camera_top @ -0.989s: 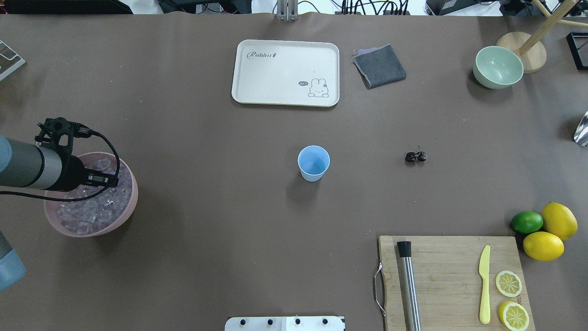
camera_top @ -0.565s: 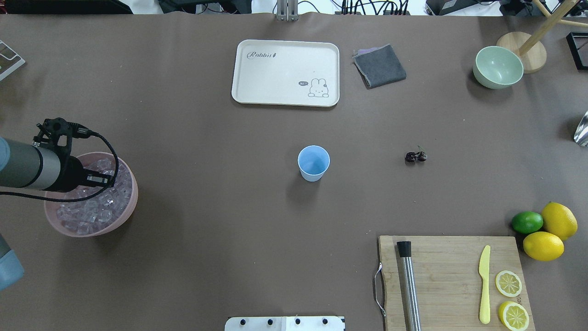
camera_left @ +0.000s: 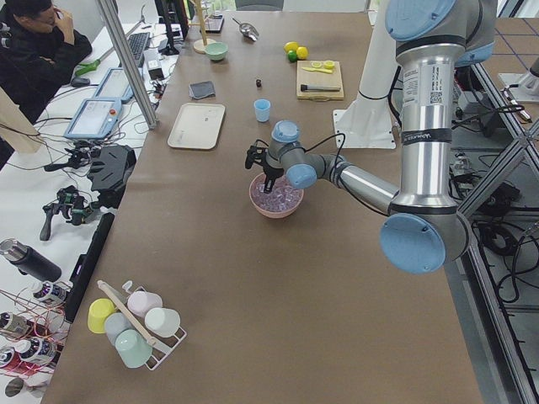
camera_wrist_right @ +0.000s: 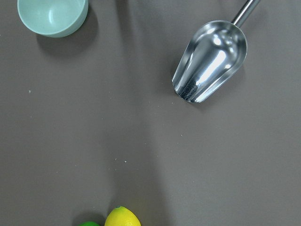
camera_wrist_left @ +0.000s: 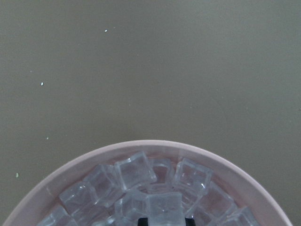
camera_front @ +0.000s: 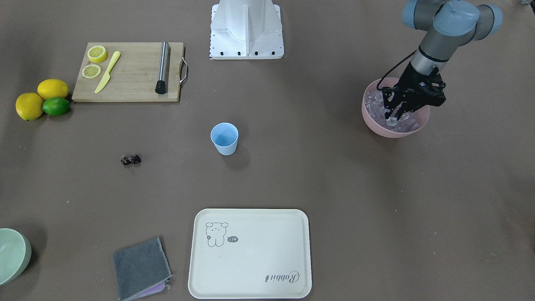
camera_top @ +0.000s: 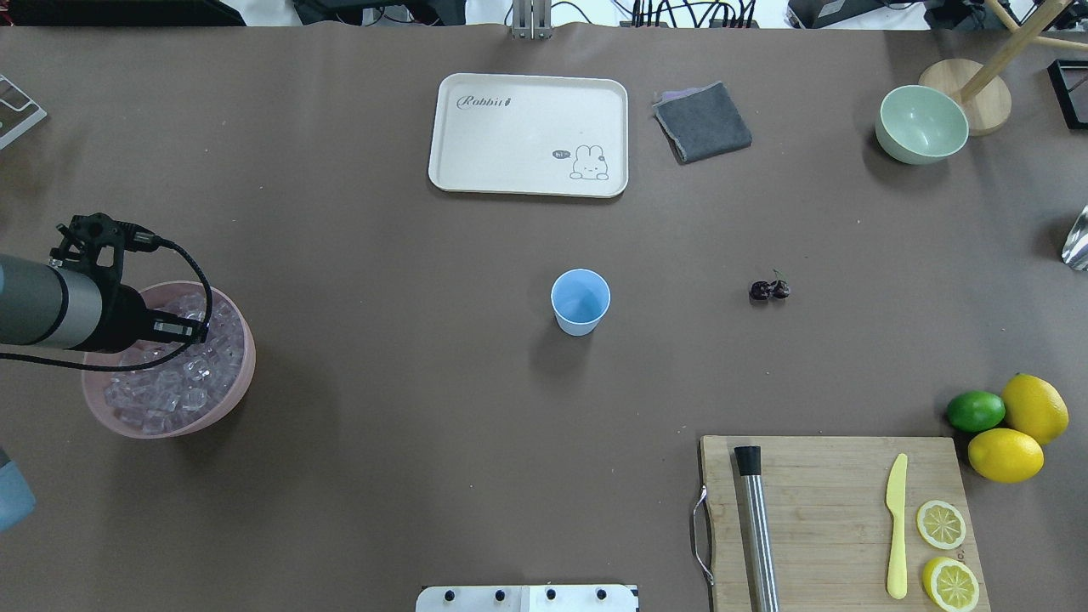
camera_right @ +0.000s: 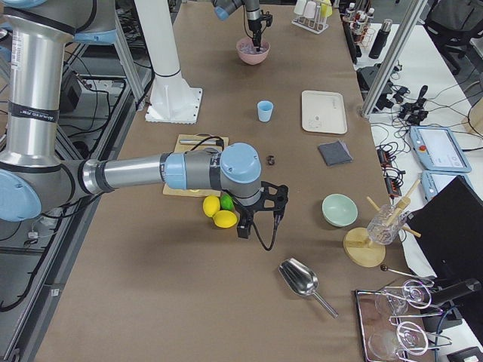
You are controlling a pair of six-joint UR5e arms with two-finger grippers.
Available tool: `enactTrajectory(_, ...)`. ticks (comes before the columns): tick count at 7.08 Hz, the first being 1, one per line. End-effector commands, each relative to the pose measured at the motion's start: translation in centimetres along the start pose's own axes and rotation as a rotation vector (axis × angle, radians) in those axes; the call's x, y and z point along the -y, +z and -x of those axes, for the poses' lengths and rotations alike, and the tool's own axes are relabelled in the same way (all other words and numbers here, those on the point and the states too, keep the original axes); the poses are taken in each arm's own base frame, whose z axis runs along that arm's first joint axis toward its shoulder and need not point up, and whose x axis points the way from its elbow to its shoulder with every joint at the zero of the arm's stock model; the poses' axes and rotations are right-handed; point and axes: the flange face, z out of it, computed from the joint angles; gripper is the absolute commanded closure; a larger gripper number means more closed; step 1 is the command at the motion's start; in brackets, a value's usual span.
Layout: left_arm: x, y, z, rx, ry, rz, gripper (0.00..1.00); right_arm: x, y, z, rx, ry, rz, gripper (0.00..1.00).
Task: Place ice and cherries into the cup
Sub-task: 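Lower the left gripper into the bowl and grasp an ice cube, then carry the ice cube with the left gripper over the light-blue cup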
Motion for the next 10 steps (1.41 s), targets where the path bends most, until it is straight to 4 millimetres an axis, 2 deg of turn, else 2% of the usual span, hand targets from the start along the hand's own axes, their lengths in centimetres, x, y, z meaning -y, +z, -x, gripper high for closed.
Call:
enactTrajectory(1,0.9,-4.4,1.9,0.0,-0.033,-0.067,1.0,-0.1,-0.1,0.2,0.002,-0.002,-0.001,0.0)
enactTrajectory(2,1.0,-6.1,2.2,-0.005,-0.041,-0.091,1.0,-0.1,-0.1,0.2,0.002,-0.002,-0.001,0.0)
enactTrajectory(3,1.5,-7.5,0.9,-0.036,-0.032,-0.116,1.0,-0.1,-0.2,0.3,0.004,-0.003,-0.002,0.0)
enactTrajectory(5,4.2,-9.7,-4.6,-0.168,-0.079,-0.142,1.0,0.0,-0.2,0.4,0.004,-0.006,-0.004,0.0)
enactTrajectory(6,6.4,-10.8,-9.1,-0.247,-0.111,-0.175,1.0,0.0,-0.3,0.4,0.003,-0.009,-0.006,0.0)
enactTrajectory(7,7.2,-11.2,-14.2,-0.331,-0.128,-0.172,1.0,0.0,-0.4,0.6,0.005,-0.013,-0.009,0.0)
enactTrajectory(8,6.7,-10.2,-19.1,-0.374,-0.164,-0.174,1.0,0.1,-0.3,0.8,0.005,-0.019,-0.006,0.0)
enactTrajectory(10,4.9,-5.9,-28.3,-0.391,-0.207,-0.223,1.0,0.0,-0.3,1.2,0.012,-0.025,-0.002,0.0)
